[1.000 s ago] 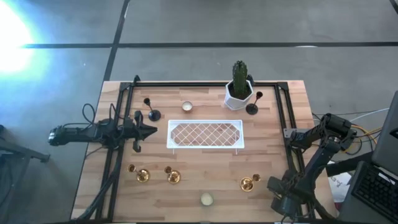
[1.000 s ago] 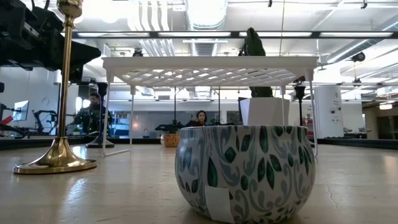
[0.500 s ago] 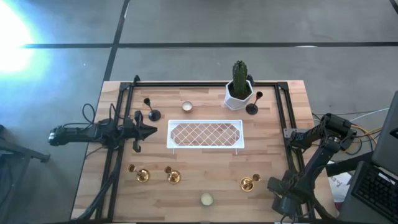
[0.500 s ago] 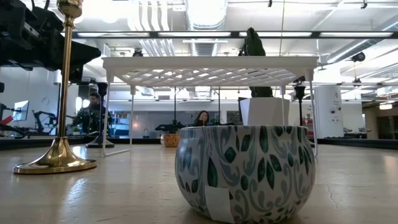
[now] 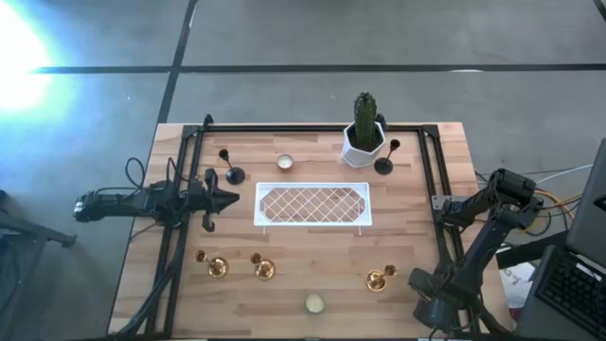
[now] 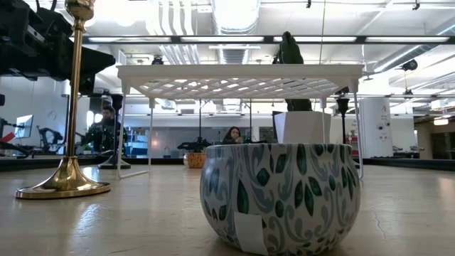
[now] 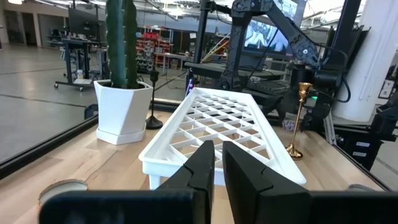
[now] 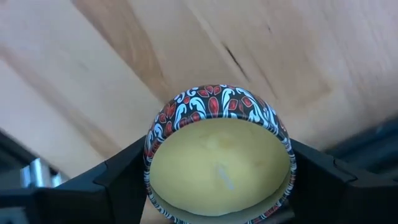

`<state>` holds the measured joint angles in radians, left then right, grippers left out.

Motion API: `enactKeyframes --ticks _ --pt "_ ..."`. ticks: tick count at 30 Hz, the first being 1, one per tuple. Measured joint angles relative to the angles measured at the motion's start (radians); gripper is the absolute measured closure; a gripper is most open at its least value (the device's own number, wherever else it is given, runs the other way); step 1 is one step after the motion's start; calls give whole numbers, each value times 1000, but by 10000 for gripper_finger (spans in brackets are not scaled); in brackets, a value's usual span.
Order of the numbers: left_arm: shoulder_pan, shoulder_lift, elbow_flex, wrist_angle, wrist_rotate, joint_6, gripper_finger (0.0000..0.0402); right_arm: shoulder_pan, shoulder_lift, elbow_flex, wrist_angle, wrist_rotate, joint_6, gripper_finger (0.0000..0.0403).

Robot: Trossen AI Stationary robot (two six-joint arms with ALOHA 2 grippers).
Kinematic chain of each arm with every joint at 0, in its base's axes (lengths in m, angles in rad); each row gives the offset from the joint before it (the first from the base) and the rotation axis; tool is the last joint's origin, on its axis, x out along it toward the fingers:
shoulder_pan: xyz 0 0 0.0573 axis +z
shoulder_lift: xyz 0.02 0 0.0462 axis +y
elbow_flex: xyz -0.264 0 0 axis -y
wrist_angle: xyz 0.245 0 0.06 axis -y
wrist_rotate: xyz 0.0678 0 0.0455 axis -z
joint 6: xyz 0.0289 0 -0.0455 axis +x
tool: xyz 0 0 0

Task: Pick & Place candle stick holders
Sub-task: Put the red scented candle on the shelf

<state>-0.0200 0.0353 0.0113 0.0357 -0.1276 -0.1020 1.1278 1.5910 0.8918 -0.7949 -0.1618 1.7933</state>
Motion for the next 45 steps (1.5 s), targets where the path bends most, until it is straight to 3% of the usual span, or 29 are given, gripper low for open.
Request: enactKeyframes --ticks 8,15,27,33,45 --pt "0 0 0 0 0 0 365 -2 -78 93 -184 7 57 112" --pt "0 0 0 0 0 0 365 -15 -158 242 -419 153 100 112" --pt "0 0 0 0 0 0 365 -145 -262 540 -706 218 44 112" --pt "0 0 0 0 0 0 365 -288 -276 648 -765 245 -111 112" --pt "0 0 0 0 0 0 365 -698 -192 754 -761 186 -738 111"
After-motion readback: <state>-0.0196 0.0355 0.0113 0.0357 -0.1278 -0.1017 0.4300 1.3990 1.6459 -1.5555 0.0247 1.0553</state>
